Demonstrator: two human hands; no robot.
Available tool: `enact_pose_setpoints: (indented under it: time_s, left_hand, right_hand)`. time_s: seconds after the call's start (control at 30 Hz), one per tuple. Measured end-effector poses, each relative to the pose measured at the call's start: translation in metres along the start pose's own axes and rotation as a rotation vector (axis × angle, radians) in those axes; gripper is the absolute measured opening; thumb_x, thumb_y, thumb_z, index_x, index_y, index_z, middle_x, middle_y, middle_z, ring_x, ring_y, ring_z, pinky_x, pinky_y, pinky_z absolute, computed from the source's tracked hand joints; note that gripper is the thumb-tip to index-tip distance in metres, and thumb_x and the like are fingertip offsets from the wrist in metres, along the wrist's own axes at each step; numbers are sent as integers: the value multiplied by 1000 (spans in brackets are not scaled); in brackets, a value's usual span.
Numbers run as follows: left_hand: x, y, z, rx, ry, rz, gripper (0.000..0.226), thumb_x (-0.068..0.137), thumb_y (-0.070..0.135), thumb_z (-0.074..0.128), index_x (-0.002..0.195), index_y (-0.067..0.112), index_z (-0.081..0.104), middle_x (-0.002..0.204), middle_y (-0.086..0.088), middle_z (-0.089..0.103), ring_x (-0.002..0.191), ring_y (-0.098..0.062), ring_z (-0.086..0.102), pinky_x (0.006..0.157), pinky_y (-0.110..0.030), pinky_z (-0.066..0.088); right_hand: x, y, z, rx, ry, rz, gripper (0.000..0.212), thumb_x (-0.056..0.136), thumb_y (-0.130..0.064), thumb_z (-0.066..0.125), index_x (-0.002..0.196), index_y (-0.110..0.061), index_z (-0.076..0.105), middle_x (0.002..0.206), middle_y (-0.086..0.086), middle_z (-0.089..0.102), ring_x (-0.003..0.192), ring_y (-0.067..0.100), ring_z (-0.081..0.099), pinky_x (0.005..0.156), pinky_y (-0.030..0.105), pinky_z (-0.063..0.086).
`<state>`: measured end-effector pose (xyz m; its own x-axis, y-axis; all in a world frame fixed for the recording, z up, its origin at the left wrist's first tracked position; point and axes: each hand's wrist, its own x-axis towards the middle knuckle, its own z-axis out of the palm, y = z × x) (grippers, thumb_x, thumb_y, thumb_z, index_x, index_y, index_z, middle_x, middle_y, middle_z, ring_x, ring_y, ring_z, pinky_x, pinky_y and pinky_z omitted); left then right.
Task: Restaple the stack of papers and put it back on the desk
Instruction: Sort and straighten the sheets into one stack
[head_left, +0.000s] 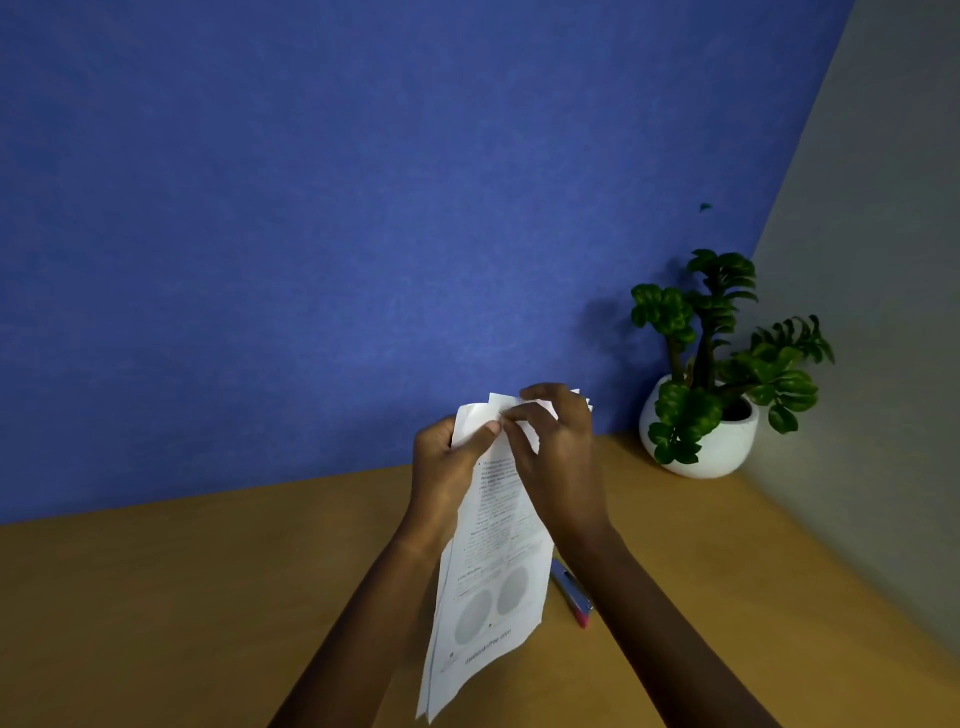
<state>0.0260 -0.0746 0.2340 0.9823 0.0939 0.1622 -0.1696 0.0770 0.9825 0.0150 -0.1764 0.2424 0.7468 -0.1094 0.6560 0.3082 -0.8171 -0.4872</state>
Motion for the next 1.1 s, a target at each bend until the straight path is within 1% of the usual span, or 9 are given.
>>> enact_pose_setpoints:
  time_s: [0.17, 0.33, 0.43, 0.57, 0.73, 0.83, 0.97, 1.03, 1.1]
  left_hand:
    - [0, 2, 0, 32, -5, 26, 11, 83, 26, 62, 73, 27, 58, 73, 7, 64, 66, -13, 63, 44, -6, 45]
    - [2, 4, -1, 71, -14, 47, 13, 83, 28, 63, 72, 29, 55, 74, 10, 63, 66, -12, 62, 42, -5, 44]
    - [3, 3, -1, 78, -20, 54, 10, 83, 27, 63, 75, 27, 56, 76, 6, 64, 68, -12, 63, 46, -7, 46]
    - [3, 4, -4, 75, -35, 99, 9, 81, 20, 64, 74, 24, 60, 72, 2, 65, 64, -10, 63, 47, -8, 47]
    - [3, 3, -4, 103, 3, 123, 13, 79, 19, 67, 70, 25, 61, 67, 6, 65, 56, -7, 62, 44, -7, 44]
    - [3, 3, -2, 70, 42, 132, 12, 79, 20, 67, 69, 26, 64, 67, 6, 66, 57, -5, 64, 45, -9, 46]
    - [4, 4, 0, 82, 85, 140, 1, 78, 20, 67, 78, 19, 68, 77, -4, 70, 71, -19, 67, 57, -26, 54]
    - [3, 4, 0, 76, 82, 131, 6, 78, 19, 67, 79, 13, 68, 76, -9, 71, 71, -24, 67, 60, -34, 54]
    - [3, 6, -1, 61, 72, 120, 5, 78, 18, 67, 76, 14, 68, 74, -8, 70, 68, -22, 66, 58, -32, 53]
  right_hand:
    - [2, 0, -1, 11, -19, 10, 20, 84, -19, 62, 96, -4, 69, 119, 14, 62, 112, 29, 54, 92, 37, 47]
    - [5, -1, -3, 14, -25, -5, 22, 84, -21, 62, 98, -4, 67, 118, 13, 63, 109, 26, 56, 86, 23, 39]
    - [8, 0, -5, 5, -45, -44, 21, 83, -20, 64, 97, -4, 65, 113, 14, 64, 104, 26, 58, 83, 22, 38]
    - [14, 5, -9, 169, -188, 46, 33, 88, -22, 58, 119, -12, 53, 126, 5, 58, 115, 18, 53, 92, 21, 36]
    - [24, 10, -18, 190, -229, 53, 13, 89, -11, 55, 96, -6, 65, 102, 8, 69, 95, 21, 60, 75, 18, 41]
    - [27, 10, -19, 188, -260, 50, 12, 89, -8, 55, 91, -5, 66, 100, 10, 70, 92, 22, 60, 74, 18, 41]
    - [30, 9, -19, 188, -269, 48, 13, 89, -6, 55, 91, -2, 67, 100, 12, 71, 86, 15, 57, 65, -2, 36]
    - [30, 9, -19, 183, -276, 52, 14, 89, -7, 54, 92, -1, 66, 101, 12, 70, 85, 11, 55, 64, -3, 36]
    - [30, 9, -19, 179, -277, 62, 14, 90, -7, 54, 92, -2, 66, 102, 12, 70, 86, 13, 56, 64, -1, 37]
